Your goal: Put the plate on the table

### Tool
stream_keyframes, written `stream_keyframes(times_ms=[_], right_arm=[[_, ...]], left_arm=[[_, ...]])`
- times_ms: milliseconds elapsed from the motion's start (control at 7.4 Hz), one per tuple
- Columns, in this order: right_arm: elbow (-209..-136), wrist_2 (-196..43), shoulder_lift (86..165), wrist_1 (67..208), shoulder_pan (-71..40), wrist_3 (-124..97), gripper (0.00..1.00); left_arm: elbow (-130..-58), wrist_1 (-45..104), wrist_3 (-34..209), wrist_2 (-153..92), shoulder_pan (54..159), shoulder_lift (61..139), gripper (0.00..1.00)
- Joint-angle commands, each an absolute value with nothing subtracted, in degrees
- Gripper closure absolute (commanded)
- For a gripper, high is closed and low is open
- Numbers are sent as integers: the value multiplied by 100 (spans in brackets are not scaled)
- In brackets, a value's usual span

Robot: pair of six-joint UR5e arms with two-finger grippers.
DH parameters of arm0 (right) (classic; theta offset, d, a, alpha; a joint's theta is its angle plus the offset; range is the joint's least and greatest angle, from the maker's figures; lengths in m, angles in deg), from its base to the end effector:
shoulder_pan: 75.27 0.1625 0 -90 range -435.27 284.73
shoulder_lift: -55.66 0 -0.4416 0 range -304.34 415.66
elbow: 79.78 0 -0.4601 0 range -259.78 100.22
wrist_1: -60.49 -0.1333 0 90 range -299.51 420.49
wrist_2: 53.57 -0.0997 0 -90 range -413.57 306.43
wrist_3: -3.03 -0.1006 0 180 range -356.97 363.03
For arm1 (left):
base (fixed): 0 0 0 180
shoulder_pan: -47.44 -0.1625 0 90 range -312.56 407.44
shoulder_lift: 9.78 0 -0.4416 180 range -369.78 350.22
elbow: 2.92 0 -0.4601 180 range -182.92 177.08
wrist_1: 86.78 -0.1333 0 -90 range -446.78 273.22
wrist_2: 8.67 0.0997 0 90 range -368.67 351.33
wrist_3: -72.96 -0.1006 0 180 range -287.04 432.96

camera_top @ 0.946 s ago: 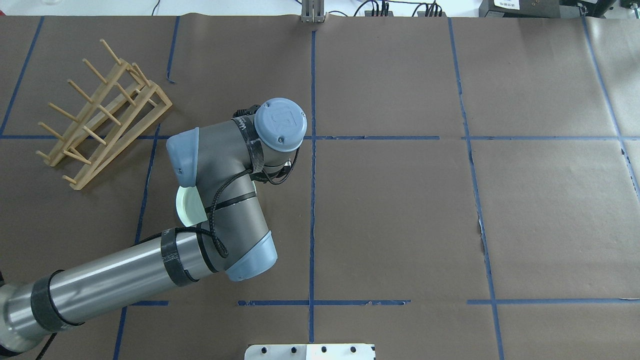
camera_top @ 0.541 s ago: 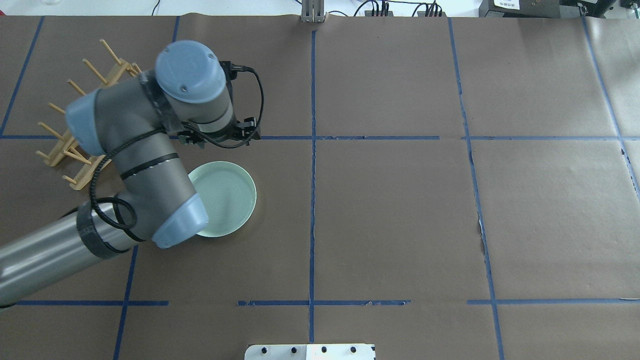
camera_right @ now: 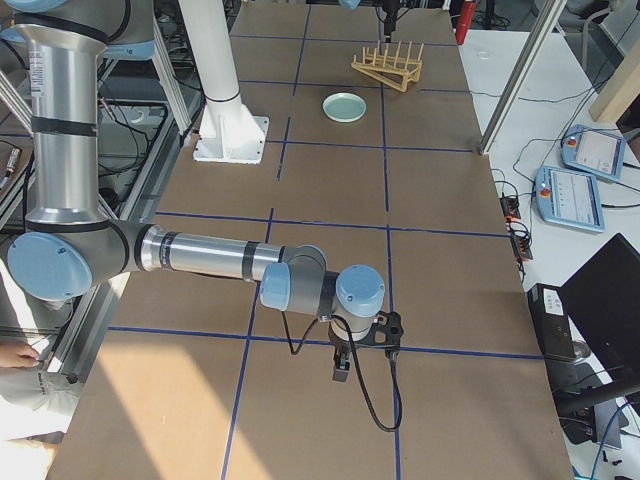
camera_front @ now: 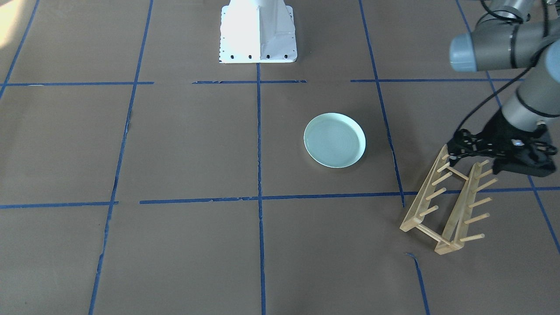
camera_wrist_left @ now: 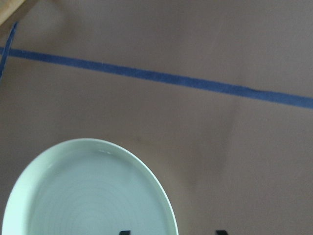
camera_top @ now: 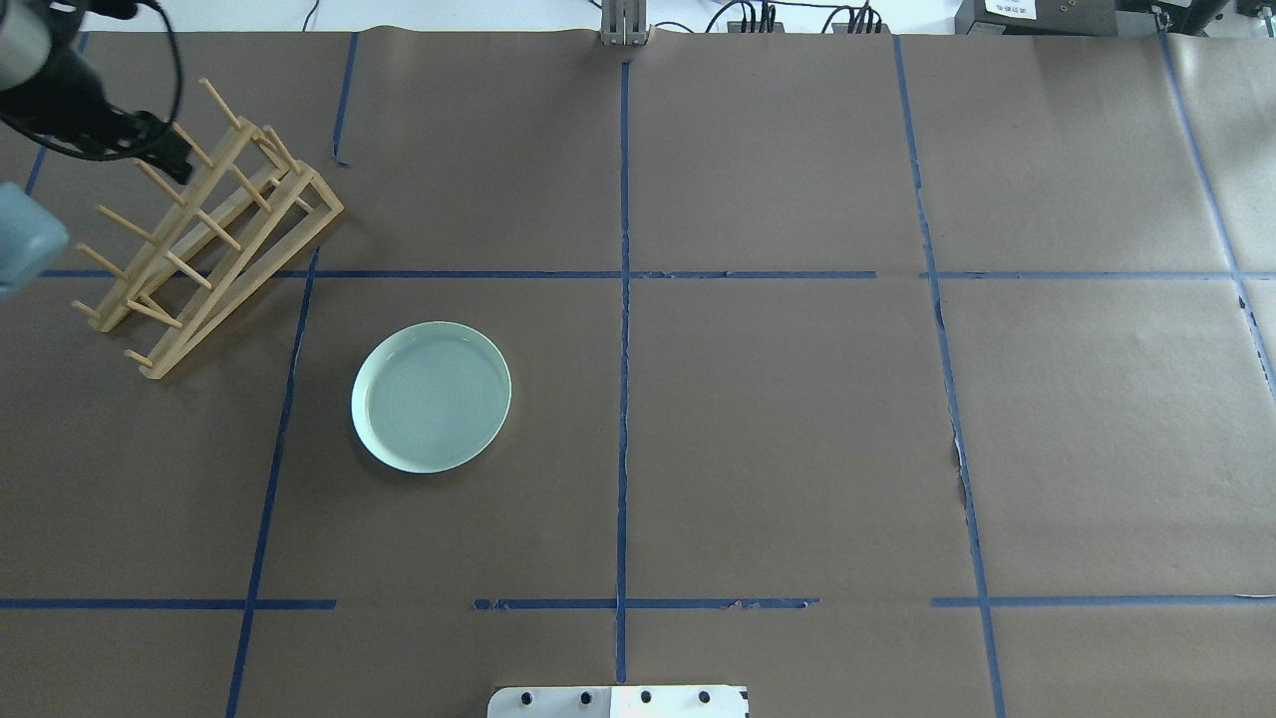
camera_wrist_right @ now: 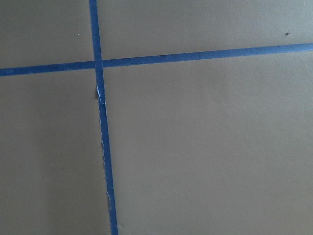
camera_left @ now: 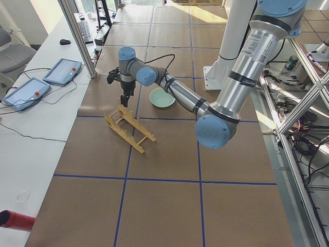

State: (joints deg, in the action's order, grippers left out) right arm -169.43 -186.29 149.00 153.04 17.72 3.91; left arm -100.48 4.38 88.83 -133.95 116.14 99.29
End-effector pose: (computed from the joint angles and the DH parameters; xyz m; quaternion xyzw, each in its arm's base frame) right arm 0.0923 -0.5204 0.7173 -0.0384 -0.3652 0.0369 0.9294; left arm 0.1777 -0.6628 0.3998 0.1232 0.3518 0.1165 0.9206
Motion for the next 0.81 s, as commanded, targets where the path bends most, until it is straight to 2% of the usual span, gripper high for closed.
stream_keyframes(times_ms=[0, 270, 405, 676], right_arm=[[-16943, -18629, 14900, 15304, 1772, 391, 0], [-16943, -18629, 14900, 15304, 1772, 391, 0], [-16943, -18629, 14900, 15304, 1772, 391, 0], [-16943, -18629, 14900, 15304, 1772, 391, 0]], left_arm=[[-9785, 393, 6915, -13863, 12878, 9080, 0], [-9785, 349, 6566, -13919, 13785, 8490, 0], [-9785, 401, 6549, -13884, 13797, 7966, 0], [-9819, 463, 6575, -13945, 13805, 7803, 0]])
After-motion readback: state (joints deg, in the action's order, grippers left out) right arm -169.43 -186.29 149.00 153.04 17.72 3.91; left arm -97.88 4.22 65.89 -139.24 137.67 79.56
